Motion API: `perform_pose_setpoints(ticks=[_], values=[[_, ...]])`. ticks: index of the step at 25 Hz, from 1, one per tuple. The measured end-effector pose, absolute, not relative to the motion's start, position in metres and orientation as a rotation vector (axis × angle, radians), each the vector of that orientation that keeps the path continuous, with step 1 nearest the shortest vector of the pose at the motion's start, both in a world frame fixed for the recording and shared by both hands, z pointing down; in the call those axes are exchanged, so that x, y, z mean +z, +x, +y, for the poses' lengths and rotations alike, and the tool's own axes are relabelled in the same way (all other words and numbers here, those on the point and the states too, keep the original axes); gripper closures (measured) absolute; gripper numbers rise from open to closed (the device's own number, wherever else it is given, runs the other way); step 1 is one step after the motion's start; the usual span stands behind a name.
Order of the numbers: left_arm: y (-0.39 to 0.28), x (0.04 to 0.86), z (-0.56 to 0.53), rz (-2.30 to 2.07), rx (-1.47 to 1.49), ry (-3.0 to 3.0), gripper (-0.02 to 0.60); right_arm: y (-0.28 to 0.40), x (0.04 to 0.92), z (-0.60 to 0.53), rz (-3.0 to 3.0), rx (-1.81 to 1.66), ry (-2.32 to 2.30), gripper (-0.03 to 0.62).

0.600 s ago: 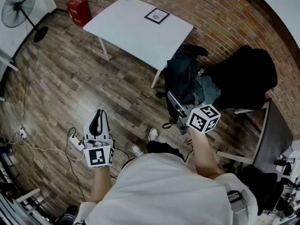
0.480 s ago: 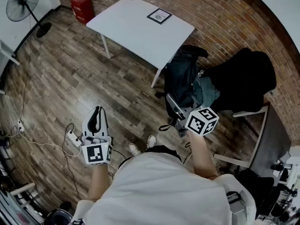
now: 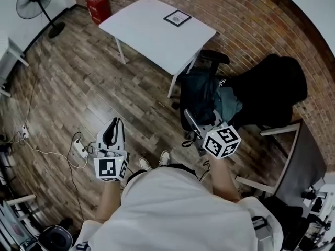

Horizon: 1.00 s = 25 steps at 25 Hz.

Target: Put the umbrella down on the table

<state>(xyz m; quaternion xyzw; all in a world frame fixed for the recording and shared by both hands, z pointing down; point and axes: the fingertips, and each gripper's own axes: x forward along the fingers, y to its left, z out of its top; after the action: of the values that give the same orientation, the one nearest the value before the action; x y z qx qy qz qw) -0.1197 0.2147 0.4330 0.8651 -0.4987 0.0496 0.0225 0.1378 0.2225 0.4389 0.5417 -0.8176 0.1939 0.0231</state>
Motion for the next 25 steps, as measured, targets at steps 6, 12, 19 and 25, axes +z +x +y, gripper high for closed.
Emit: perform_pose_setpoints(ticks=[6, 12, 19, 25], values=[[-0.082, 0.416, 0.212, -1.584, 0.114, 2.701, 0.529, 0.175, 0.451, 0.225, -2.546, 0.666, 1.665, 0.364], [-0.085, 0.412, 0.207, -1.653, 0.152, 2.679, 0.529, 0.183, 0.456, 0.217, -2.588, 0.693, 1.639, 0.364], [-0.085, 0.427, 0.175, -1.65, 0.187, 2.654, 0.529, 0.192, 0.478, 0.198, -2.545, 0.793, 1.636, 0.364], [-0.062, 0.441, 0.125, -1.539, 0.191, 2.698, 0.529, 0.201, 0.493, 0.162, -2.475, 0.856, 1.689, 0.364]])
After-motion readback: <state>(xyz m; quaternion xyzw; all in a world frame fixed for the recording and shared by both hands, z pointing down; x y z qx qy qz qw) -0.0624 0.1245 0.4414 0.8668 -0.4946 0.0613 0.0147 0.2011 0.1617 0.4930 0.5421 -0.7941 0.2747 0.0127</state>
